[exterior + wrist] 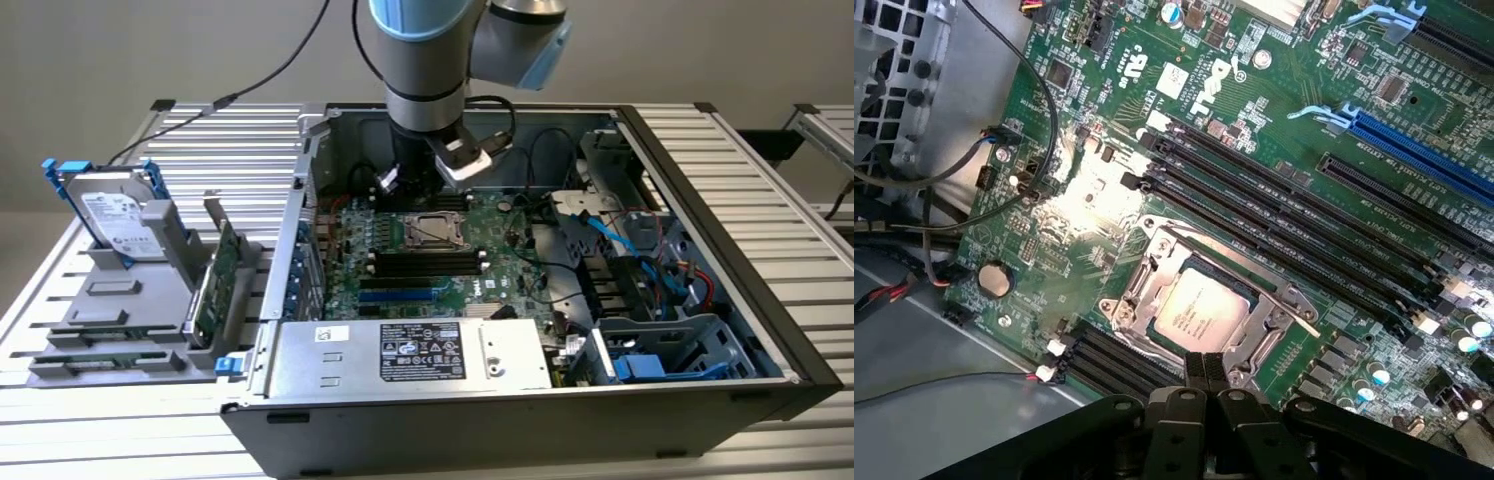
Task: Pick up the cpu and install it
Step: 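Install the second cpu locking lever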
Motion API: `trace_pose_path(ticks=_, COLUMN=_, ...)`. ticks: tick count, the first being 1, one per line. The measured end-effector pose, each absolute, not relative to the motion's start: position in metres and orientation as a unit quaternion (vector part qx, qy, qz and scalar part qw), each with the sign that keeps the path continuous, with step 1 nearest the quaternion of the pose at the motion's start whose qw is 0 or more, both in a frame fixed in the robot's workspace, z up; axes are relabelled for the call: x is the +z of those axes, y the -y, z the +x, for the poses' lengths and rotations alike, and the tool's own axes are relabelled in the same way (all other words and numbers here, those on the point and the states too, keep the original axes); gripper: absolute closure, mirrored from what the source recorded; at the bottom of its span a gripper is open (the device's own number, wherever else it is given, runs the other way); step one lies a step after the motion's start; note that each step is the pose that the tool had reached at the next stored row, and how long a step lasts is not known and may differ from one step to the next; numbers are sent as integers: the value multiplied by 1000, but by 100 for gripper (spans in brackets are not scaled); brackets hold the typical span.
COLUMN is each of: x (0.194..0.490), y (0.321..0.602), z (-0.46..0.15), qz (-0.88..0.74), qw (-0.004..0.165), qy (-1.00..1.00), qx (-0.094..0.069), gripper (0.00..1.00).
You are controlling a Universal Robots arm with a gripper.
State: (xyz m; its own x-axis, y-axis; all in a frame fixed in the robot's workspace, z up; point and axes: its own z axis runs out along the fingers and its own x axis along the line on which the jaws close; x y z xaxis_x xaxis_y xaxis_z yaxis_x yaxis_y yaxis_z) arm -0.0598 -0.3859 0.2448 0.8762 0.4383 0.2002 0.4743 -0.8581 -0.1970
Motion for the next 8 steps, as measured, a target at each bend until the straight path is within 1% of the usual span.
trace_pose_path(ticks=5, x=251, y=391, z=-60, qz=-962, qw=120, qy=233, qx=-72, gripper=89)
trace_pose_path(ticks=8, x=251, y=393, z=-60, qz=-964, qw=116, qy=231, qx=-69, gripper=89)
